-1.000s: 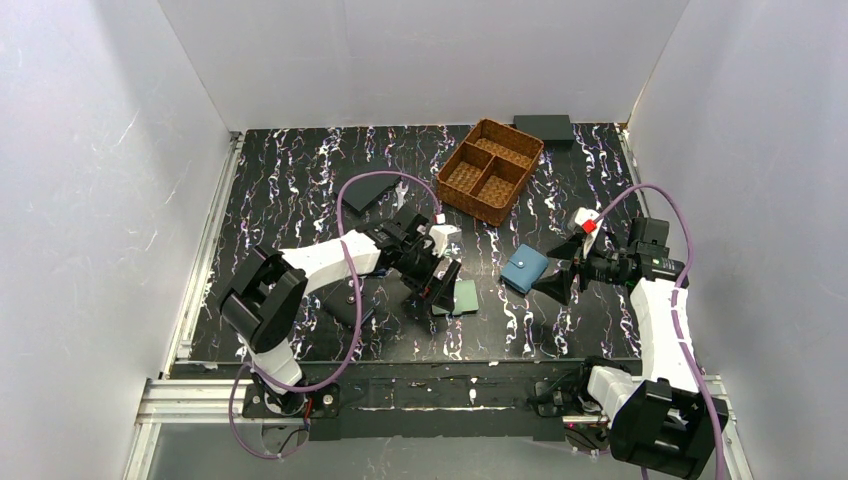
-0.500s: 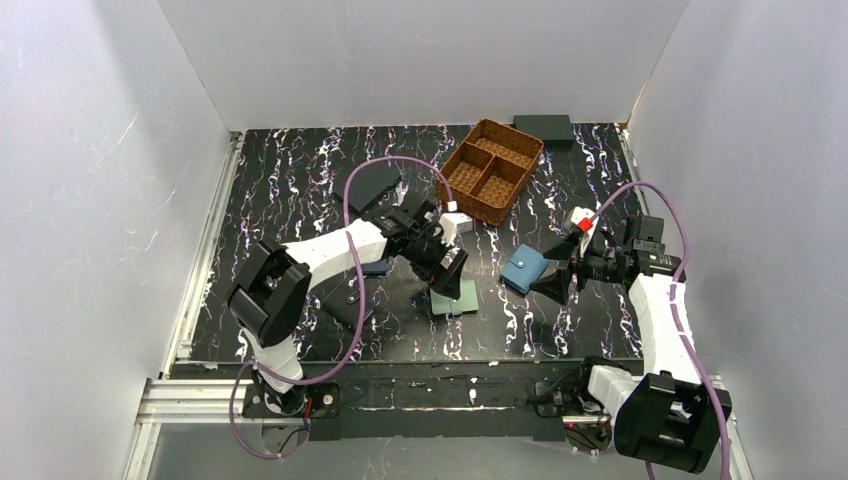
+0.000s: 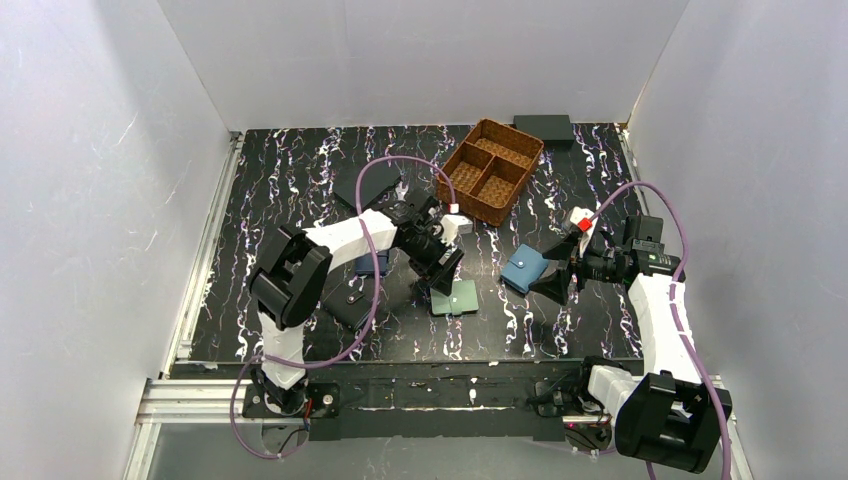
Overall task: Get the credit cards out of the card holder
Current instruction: Pick up the card holder from the center of the board.
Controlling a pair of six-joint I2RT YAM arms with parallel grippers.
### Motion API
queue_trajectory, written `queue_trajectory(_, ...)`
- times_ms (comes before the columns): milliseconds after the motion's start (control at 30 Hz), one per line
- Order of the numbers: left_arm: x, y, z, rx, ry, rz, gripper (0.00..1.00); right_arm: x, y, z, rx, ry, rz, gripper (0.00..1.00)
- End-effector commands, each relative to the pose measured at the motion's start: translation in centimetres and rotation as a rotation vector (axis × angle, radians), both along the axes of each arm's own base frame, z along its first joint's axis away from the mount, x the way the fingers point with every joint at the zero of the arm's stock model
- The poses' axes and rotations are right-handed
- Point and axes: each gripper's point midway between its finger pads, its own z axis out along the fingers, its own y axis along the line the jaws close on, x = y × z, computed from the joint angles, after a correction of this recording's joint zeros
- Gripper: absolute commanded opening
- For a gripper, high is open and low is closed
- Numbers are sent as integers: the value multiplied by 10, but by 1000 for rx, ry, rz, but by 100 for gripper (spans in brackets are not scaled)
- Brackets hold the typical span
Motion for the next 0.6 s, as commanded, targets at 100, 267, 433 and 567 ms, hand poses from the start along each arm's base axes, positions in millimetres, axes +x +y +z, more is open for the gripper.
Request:
queue_trajectory(100,-1,1,-4,15,37,-46,62,4,2,11,5,-44,11,100)
queue_trajectory(267,-3,4,-14,48,68,-39,59,4,1,11,3,-47,10,100)
queue_trajectory(433,-3,8,-21,75,71,-7,53,3,2,11,4,-47,13,100)
queue_trajectory(567,-1,13,-26,105,63,25,51,4,2,12,2,-50,12,100)
